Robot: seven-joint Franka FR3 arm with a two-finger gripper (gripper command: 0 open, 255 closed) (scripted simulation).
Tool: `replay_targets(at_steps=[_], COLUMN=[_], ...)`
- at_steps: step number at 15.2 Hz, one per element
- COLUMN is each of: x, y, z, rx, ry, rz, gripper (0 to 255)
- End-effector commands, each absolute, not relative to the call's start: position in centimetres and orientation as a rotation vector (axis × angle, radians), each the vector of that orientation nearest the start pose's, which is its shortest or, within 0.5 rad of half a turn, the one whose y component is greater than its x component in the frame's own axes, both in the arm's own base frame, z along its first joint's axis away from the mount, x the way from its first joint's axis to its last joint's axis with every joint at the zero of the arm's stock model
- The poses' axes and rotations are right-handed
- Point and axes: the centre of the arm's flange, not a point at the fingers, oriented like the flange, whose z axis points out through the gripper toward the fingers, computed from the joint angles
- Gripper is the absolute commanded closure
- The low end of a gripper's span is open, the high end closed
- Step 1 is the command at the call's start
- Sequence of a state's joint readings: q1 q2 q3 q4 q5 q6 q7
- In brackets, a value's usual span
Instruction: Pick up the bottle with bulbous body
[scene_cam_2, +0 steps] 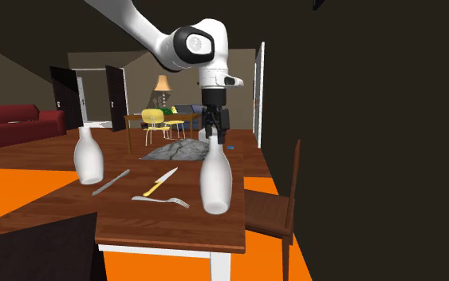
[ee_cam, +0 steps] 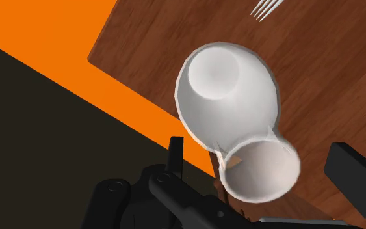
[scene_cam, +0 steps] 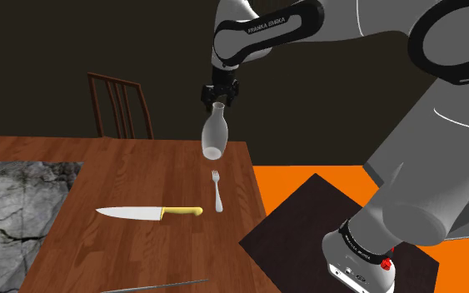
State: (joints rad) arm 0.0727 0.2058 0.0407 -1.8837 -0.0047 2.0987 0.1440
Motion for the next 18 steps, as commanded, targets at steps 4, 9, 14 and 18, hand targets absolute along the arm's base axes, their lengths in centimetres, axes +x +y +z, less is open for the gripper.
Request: replay_targets(at_steps=[4, 9, 14, 18], x=[60.6, 60.7, 60.6, 60.6], y=[6.8, 6.9, 6.8, 6.8], z=[38.6, 38.6, 39.2, 41.3], rx=[-3.136, -3.136, -3.136, -3.136], ry=[0.046, 0.046, 0.046, 0.046], rz=[-0.015, -0.015, -0.015, -0.015], gripper=[255, 255, 255, 255])
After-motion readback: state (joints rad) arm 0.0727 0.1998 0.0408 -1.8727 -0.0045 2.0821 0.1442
